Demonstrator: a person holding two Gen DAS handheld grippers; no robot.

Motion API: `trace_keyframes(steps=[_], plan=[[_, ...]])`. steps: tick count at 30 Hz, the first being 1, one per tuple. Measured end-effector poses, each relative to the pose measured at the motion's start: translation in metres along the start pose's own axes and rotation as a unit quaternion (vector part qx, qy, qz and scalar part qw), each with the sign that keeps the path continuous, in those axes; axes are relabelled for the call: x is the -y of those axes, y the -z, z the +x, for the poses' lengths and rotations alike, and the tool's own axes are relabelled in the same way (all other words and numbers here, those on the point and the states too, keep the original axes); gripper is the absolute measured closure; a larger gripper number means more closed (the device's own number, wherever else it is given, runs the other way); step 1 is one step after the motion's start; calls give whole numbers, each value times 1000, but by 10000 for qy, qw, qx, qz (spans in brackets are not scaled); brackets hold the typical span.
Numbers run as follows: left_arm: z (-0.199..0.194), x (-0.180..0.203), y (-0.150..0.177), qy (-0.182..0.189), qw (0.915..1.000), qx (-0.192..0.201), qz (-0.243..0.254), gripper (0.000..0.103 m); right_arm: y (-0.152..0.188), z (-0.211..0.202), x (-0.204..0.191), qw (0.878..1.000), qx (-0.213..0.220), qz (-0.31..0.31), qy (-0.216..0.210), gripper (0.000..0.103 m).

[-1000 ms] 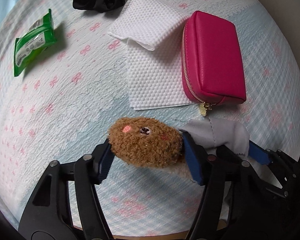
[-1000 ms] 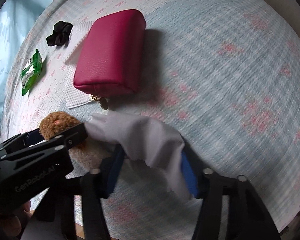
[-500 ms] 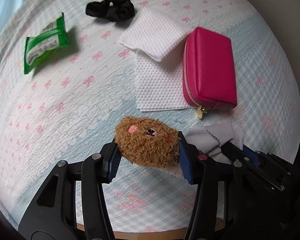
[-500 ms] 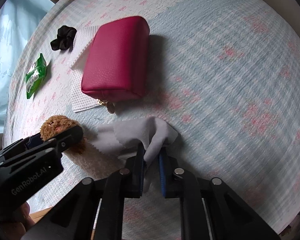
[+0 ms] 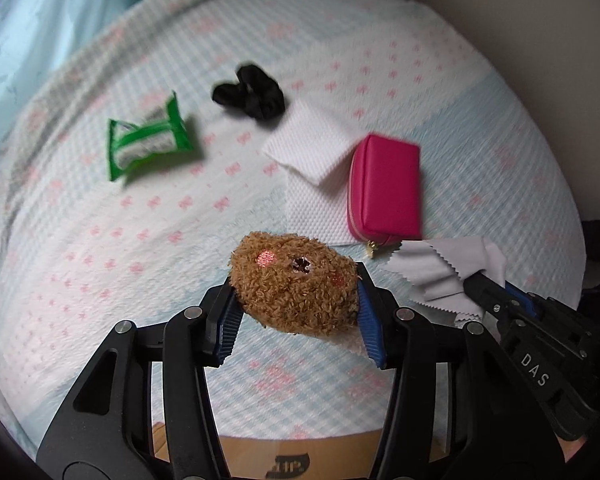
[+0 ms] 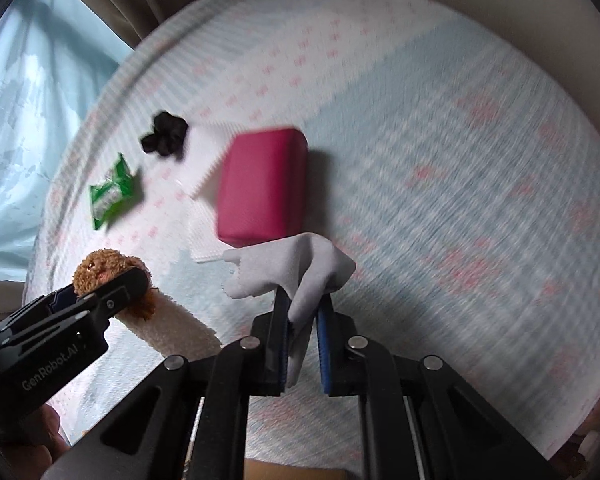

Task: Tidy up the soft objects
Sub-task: 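Grasp the brown plush with the left tool while the right tool grasps the grey cloth, then carry the plush and cloth into the box and open both tools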

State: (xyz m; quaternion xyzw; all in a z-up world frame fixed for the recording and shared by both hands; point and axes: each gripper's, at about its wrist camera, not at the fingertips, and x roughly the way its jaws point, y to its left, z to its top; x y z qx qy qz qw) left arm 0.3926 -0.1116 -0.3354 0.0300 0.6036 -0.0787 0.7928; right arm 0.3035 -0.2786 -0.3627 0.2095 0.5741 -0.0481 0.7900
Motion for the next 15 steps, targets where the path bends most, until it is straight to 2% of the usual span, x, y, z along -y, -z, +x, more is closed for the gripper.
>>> trace_keyframes(steps=[10, 15], plan=[[-107, -11, 16, -68, 9971, 760, -15, 56, 5, -98, -35, 9973, 563, -477, -56, 92], [-161, -20, 40, -58, 9942, 1070, -47, 56, 28, -142, -57, 9947, 719, -734, -90, 92]])
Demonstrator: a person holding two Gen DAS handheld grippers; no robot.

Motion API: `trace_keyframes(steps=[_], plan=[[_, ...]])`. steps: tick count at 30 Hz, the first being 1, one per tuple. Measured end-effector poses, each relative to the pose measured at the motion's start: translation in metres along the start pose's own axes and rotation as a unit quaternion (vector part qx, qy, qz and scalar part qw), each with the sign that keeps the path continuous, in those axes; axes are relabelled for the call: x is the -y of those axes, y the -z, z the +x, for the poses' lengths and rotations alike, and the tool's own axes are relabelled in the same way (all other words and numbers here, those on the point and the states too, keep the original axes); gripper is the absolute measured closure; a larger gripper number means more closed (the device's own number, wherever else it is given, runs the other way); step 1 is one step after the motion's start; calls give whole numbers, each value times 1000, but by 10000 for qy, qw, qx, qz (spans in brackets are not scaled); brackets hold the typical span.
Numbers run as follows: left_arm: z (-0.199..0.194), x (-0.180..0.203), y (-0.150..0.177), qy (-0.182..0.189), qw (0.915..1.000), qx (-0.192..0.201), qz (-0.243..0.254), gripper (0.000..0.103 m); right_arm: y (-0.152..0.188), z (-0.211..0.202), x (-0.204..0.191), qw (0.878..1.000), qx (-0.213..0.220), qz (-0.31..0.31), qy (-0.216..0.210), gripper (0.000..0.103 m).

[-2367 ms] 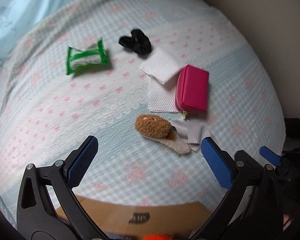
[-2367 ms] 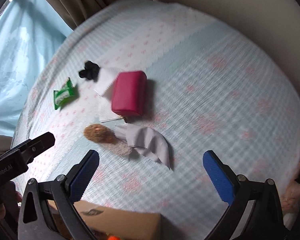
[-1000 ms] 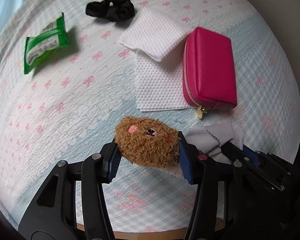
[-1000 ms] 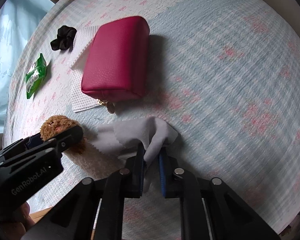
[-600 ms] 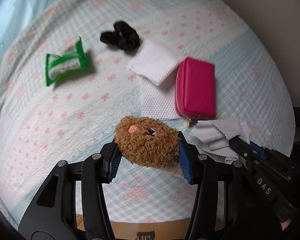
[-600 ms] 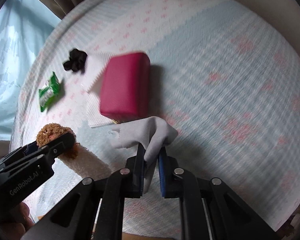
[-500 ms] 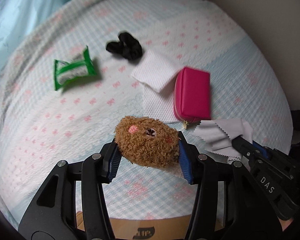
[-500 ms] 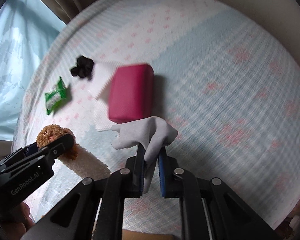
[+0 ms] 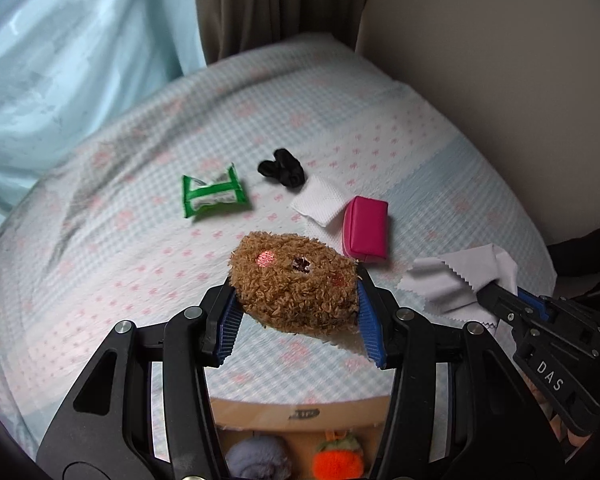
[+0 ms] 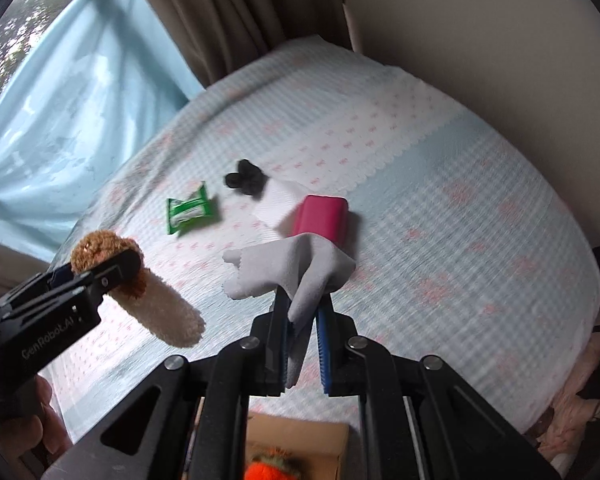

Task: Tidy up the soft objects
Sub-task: 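Carry the plush and cloth into the box and open both tools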

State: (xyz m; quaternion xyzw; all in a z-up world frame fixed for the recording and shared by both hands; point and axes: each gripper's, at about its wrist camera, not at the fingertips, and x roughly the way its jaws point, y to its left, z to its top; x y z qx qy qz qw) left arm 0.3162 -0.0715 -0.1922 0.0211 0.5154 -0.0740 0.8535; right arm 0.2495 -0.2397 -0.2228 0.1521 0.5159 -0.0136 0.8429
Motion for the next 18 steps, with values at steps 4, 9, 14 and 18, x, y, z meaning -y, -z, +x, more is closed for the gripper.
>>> trace_keyframes(steps=[4, 9, 14, 18], plan=[[-38, -10, 22, 25, 9999, 161, 14, 56, 22, -34, -22, 9998, 144, -137, -34, 92], [-79, -28, 62, 48, 9997, 247, 16, 56, 57, -66, -49, 9994, 260, -243, -52, 92], [-106, -46, 107, 64, 9998, 206, -24, 56, 98, -86, -74, 9991, 252, -327, -79, 92], [-116, -58, 141, 68, 9999, 96, -41, 56, 128, -95, -93, 9988, 189, -440, -86, 92]])
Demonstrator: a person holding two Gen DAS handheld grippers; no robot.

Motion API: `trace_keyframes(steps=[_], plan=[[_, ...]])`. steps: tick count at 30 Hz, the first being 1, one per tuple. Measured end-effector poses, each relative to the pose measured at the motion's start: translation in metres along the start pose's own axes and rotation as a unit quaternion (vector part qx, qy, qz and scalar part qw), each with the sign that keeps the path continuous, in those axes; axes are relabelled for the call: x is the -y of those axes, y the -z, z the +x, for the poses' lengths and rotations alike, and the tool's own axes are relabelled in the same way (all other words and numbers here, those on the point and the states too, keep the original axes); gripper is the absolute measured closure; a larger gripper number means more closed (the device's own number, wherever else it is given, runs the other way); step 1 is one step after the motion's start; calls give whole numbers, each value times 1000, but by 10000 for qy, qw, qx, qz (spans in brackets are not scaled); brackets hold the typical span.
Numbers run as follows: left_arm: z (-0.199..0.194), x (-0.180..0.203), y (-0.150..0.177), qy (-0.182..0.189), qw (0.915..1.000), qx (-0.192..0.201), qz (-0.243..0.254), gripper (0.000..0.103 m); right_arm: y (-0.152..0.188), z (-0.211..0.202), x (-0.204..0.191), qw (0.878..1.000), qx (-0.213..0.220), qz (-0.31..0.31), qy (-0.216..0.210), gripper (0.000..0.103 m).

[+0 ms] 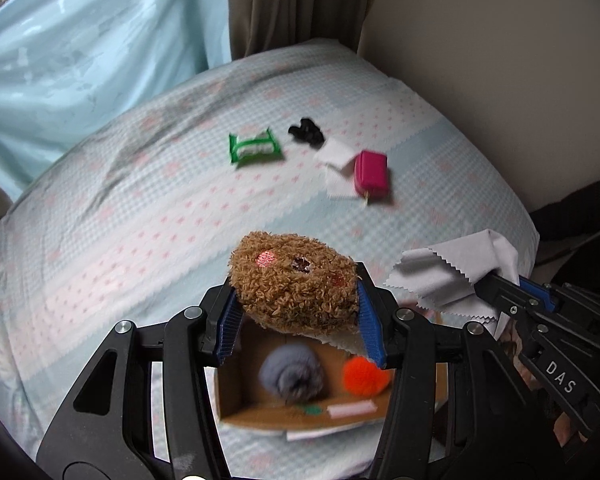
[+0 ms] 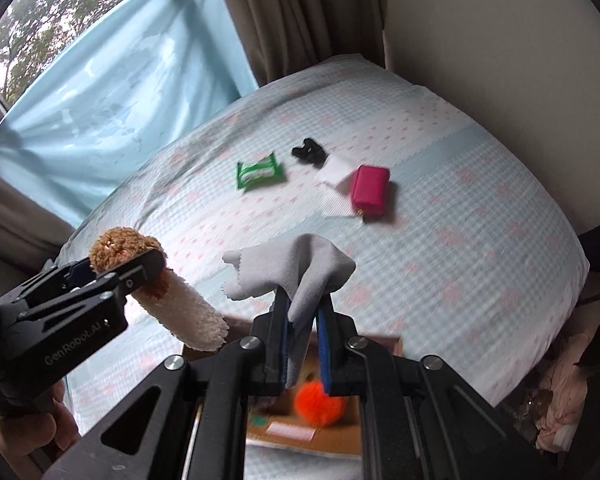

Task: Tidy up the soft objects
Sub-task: 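Carry the plush and cloth into the box and open both tools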

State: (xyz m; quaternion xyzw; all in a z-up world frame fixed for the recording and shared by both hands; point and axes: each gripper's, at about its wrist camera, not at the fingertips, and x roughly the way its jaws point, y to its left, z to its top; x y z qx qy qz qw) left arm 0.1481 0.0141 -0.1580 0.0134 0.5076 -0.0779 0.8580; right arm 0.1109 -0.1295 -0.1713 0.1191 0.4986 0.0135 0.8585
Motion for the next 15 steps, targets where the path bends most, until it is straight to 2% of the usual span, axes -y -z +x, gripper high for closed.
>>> trace_keyframes(steps=[6, 15], plan=[[3, -14, 50, 2, 9995, -297, -92, 56, 35, 4, -17, 9997, -209, -137, -16, 92], [37, -14, 97, -92, 9963, -787, -328, 56, 72, 35, -16, 9968, -714, -364, -79, 92]])
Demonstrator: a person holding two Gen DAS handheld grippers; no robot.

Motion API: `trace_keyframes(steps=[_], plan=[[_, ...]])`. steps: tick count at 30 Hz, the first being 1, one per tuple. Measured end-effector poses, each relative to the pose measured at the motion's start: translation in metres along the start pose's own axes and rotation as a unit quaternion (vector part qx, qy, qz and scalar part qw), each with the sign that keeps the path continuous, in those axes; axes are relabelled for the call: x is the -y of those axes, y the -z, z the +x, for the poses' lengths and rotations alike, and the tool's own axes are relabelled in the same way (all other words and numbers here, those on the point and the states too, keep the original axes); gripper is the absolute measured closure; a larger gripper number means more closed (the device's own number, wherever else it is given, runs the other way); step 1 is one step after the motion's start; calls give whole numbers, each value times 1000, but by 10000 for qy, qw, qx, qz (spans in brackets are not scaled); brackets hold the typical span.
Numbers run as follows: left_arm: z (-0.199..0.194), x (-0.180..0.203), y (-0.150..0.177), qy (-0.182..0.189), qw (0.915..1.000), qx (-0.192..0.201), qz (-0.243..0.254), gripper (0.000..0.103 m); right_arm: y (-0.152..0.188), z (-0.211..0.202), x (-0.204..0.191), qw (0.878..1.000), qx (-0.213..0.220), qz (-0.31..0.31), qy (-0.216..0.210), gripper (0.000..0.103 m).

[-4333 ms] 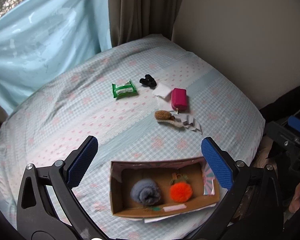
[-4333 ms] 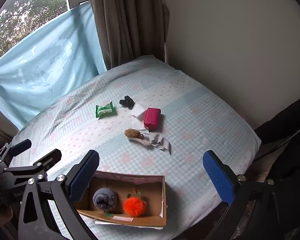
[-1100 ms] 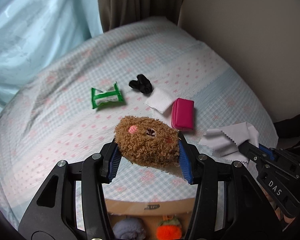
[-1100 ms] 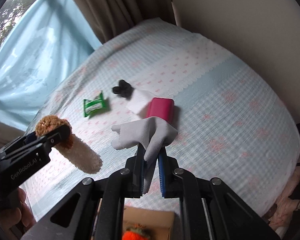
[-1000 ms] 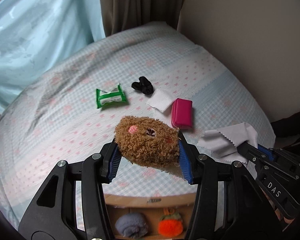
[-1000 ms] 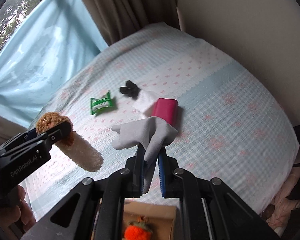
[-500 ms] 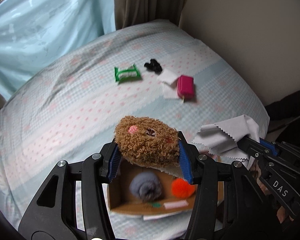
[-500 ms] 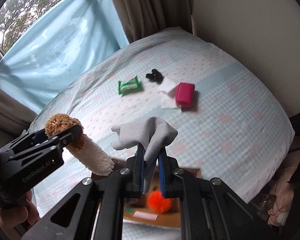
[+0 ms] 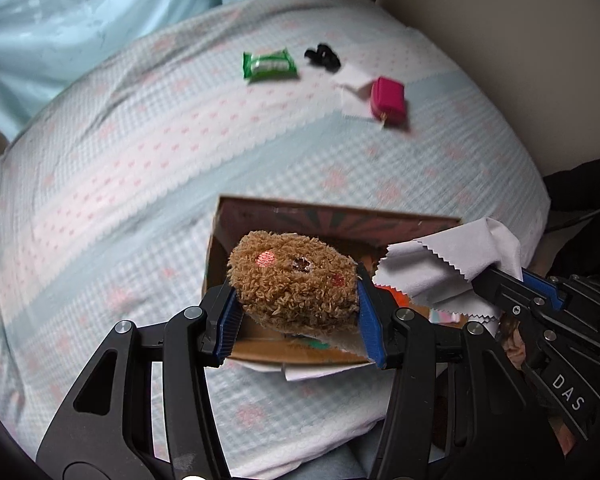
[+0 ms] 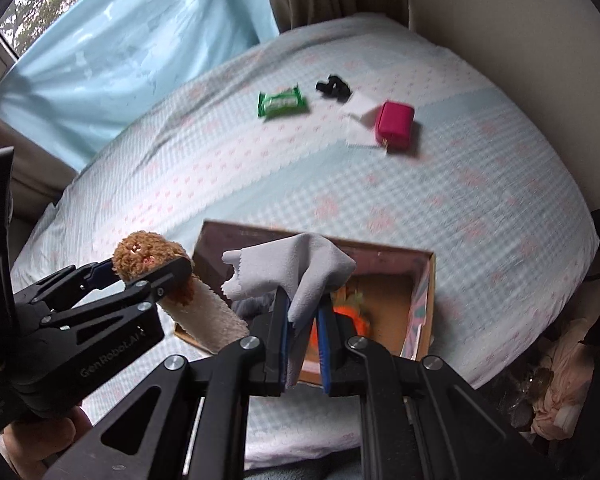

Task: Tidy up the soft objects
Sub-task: 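Carry the plush and cloth into the box and open both tools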

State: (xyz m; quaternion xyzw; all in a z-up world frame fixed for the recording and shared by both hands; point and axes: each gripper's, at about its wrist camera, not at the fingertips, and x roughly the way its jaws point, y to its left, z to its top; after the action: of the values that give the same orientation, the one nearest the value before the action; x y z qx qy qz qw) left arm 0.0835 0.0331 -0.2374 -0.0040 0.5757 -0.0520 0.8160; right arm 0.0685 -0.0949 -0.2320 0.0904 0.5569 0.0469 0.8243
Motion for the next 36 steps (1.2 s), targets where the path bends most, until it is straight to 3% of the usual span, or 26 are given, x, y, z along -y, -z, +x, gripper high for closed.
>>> trace_keyframes(steps=[12, 20, 23, 25, 27, 28, 29, 36], plan=[[93, 14, -2, -65, 9979, -605, 238, 56, 3, 79, 39, 9969, -654, 433, 114, 92], [121, 14, -22, -144, 9957, -843, 364, 56, -4, 108, 60, 9926, -901, 808, 130, 92], [124, 17, -24, -271, 9944, -899, 480, 41, -8, 111, 65, 9910, -883, 1007, 22, 92], [124, 19, -23, -386, 9932, -915, 610, 7, -10, 115, 68, 9888, -925, 1170, -35, 81], [125, 16, -20, -721, 9910, -885, 693, 0, -11, 117, 72, 9879, -895, 1265, 103, 28], [127, 13, -18, -584, 9914, -957, 680, 0, -11, 118, 74, 9877, -861, 1303, 85, 11], [127, 11, -16, -535, 9914, -996, 656, 0, -10, 119, 76, 9873, -839, 1346, 13, 0], [129, 9, -9, -532, 9900, -1089, 718, 0, -7, 118, 77, 9880, -881, 1267, 31, 0]])
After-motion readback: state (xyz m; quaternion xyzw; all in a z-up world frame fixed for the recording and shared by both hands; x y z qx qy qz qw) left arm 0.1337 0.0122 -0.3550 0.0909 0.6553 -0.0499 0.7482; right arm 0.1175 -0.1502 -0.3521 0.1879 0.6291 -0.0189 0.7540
